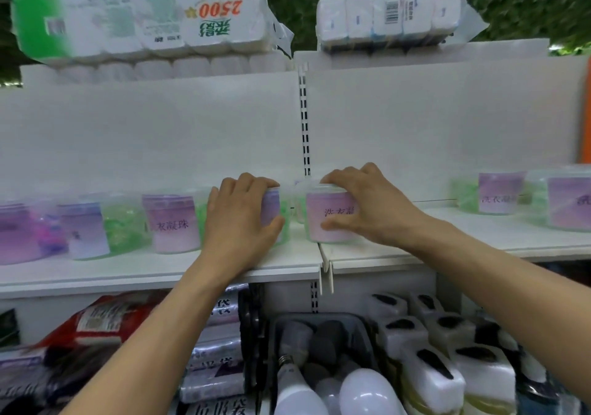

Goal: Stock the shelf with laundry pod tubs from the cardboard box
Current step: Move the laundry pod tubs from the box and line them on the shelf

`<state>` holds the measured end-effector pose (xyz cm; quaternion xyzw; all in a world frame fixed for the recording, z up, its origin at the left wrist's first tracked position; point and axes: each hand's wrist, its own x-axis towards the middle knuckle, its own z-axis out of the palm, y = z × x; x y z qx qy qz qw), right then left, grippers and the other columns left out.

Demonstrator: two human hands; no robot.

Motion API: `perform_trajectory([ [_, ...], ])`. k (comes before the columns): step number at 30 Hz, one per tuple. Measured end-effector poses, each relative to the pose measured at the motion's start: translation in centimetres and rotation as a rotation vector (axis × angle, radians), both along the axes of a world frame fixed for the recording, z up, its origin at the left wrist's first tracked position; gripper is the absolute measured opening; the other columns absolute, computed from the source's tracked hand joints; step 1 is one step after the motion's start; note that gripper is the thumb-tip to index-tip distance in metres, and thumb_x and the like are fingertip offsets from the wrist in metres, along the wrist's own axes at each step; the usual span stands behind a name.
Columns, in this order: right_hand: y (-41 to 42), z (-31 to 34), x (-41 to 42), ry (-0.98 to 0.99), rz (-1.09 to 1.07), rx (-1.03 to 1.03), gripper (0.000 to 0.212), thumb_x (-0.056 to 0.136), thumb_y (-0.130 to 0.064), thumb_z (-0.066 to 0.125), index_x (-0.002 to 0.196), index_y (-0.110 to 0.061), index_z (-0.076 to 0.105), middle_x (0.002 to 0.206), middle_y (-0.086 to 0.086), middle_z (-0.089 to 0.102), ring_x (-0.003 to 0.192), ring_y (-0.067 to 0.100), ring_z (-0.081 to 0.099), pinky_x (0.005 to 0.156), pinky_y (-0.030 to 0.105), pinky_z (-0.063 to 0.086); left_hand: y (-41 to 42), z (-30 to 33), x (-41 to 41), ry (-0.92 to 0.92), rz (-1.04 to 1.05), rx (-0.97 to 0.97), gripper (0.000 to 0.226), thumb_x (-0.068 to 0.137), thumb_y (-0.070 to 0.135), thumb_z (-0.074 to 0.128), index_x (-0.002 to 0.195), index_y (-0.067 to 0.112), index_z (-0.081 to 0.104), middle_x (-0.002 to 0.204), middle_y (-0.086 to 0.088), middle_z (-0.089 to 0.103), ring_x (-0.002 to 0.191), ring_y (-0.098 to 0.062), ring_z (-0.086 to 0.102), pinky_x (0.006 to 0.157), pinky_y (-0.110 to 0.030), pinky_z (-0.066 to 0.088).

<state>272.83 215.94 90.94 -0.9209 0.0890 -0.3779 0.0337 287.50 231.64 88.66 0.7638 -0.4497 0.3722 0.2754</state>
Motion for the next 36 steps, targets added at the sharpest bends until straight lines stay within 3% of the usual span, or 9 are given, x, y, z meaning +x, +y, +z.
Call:
perform_trajectory([
  [7, 0.3, -0.4, 0.1, 0.015, -0.019, 0.02, 0.061, 0.075, -0.037, 0.071, 0.129, -0.032, 0.043, 0.115, -0.009, 0.05, 0.106, 0.012, 0.031, 0.088, 0.037, 0.044, 0.0, 0.0, -0.1, -0.016, 0.035, 0.039, 0.057, 0.07, 0.047, 0.05, 0.121, 0.021, 0.055, 0.113, -0.003, 0.054, 0.105, -0.029, 0.045, 0.097, -0.052, 0.036],
  [10, 0.8, -0.4, 0.0, 0.03, -0.023, 0.043, 0.059, 0.077, -0.036, 0.068, 0.13, -0.033, 0.041, 0.123, -0.01, 0.044, 0.11, 0.011, 0.029, 0.094, 0.041, 0.043, 0.1, -0.1, -0.2, -0.04, 0.056, 0.043, 0.056, 0.075, 0.05, 0.047, 0.122, 0.022, 0.056, 0.115, -0.003, 0.056, 0.11, -0.03, 0.048, 0.107, -0.057, 0.025],
  [14, 1.1, -0.3, -0.8, 0.094, 0.029, 0.101, 0.069, 0.083, -0.041, 0.065, 0.141, -0.04, 0.029, 0.153, -0.011, 0.013, 0.138, 0.011, 0.01, 0.113, 0.038, 0.024, -0.1, 0.3, -1.5, -0.115, 0.035, 0.014, 0.053, 0.081, 0.054, 0.042, 0.121, 0.023, 0.057, 0.117, -0.001, 0.061, 0.115, -0.027, 0.053, 0.115, -0.057, 0.009],
  [18, 0.6, -1.0, -2.0, 0.119, -0.054, -0.155, 0.082, 0.087, -0.052, 0.054, 0.149, -0.04, 0.001, 0.158, -0.014, -0.009, 0.146, 0.013, -0.002, 0.116, 0.045, 0.019, -1.5, 1.9, -4.4, -0.067, -0.22, 0.07, 0.056, 0.081, 0.06, 0.043, 0.124, 0.025, 0.054, 0.124, 0.005, 0.057, 0.12, -0.017, 0.047, 0.116, -0.039, 0.017],
  [22, -2.3, -0.5, -4.8, 0.035, -0.079, -0.221, 0.076, 0.09, -0.052, 0.05, 0.15, -0.033, 0.009, 0.159, -0.012, 0.008, 0.145, 0.011, 0.008, 0.116, 0.034, 0.019, -3.8, 4.7, -6.3, 0.135, -0.363, 0.11, 0.046, 0.087, 0.051, 0.055, 0.127, 0.029, 0.05, 0.132, 0.011, 0.051, 0.123, -0.009, 0.044, 0.095, -0.027, 0.035],
  [27, -9.6, 2.9, -9.2, 0.163, -0.361, -0.154, 0.057, 0.089, -0.049, 0.054, 0.141, -0.031, 0.039, 0.149, -0.009, 0.037, 0.137, 0.014, 0.029, 0.108, 0.034, 0.03, -8.6, 7.5, -7.0, 0.268, -0.353, 0.248, 0.053, 0.087, 0.053, 0.057, 0.134, 0.027, 0.048, 0.141, 0.006, 0.048, 0.124, -0.011, 0.046, 0.097, -0.028, 0.036],
  [30, -14.5, 5.5, -11.4, 0.262, -0.514, 0.0, 0.057, 0.089, -0.045, 0.056, 0.14, -0.026, 0.041, 0.142, -0.003, 0.045, 0.133, 0.019, 0.034, 0.105, 0.038, 0.034, -11.6, 8.6, -6.7, 0.381, -0.204, 0.378, 0.065, 0.084, 0.061, 0.055, 0.139, 0.028, 0.042, 0.147, 0.005, 0.041, 0.13, -0.017, 0.042, 0.103, -0.034, 0.034],
  [33, -18.4, 7.0, -12.3, 0.376, -0.608, 0.159, 0.063, 0.089, -0.042, 0.058, 0.143, -0.017, 0.037, 0.147, 0.003, 0.04, 0.135, 0.025, 0.034, 0.106, 0.037, 0.032, -13.0, 8.9, -5.5, 0.493, -0.046, 0.477, 0.078, 0.08, 0.07, 0.051, 0.141, 0.024, 0.042, 0.15, 0.004, 0.038, 0.136, -0.019, 0.036, 0.11, -0.039, 0.028],
  [36, -20.5, 7.1, -11.7, 0.562, -0.719, 0.102, 0.057, 0.086, -0.037, 0.061, 0.134, -0.012, 0.046, 0.139, 0.007, 0.049, 0.124, 0.027, 0.049, 0.102, 0.036, 0.04, -13.2, 8.5, -5.0, 0.569, 0.015, 0.509, 0.077, 0.079, 0.073, 0.047, 0.138, 0.024, 0.048, 0.15, 0.003, 0.038, 0.138, -0.021, 0.034, 0.111, -0.043, 0.026],
])
